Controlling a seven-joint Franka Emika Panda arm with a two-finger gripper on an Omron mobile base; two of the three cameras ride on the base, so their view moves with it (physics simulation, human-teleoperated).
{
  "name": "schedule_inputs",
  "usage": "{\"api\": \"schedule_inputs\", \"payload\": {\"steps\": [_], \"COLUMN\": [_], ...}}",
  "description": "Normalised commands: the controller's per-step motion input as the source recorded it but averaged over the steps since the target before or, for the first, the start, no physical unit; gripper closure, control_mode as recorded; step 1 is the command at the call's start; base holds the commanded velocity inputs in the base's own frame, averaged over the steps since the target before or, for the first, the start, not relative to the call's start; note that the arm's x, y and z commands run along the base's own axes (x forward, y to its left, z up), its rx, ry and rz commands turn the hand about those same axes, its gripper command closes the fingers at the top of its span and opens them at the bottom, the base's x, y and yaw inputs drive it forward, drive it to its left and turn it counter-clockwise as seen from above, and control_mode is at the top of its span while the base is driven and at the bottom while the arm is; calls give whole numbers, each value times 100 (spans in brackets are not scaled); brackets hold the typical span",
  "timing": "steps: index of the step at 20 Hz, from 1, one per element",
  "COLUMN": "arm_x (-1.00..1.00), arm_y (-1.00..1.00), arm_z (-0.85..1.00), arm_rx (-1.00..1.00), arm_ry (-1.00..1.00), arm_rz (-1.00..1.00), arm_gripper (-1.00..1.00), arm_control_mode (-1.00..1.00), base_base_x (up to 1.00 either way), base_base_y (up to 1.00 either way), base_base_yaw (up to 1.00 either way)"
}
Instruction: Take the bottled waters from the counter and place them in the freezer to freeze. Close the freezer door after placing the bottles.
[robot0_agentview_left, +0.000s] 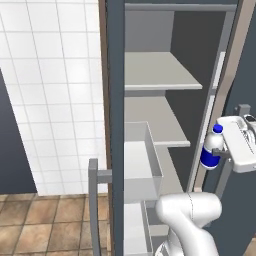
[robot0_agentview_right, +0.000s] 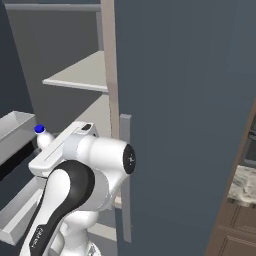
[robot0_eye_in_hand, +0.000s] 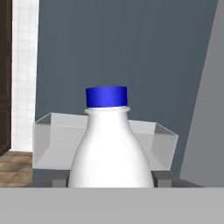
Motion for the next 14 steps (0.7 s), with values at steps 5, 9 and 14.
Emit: {"api": "schedule_inputs", "payload": {"steps": [5, 9, 14], "arm_x": [-3, -15, 8], "arm_y": [0, 19, 41], "arm_z": [3, 3, 5], "arm_rx": [0, -2, -1], "arm_ry": [0, 0, 0], "arm_rz": [-10, -31, -47], "arm_gripper": [100, 100, 100], "arm_control_mode": [-100, -100, -100], "base_base_x": [0, 0, 0], "base_base_y": [0, 0, 0], "base_base_yaw": [0, 0, 0]}}
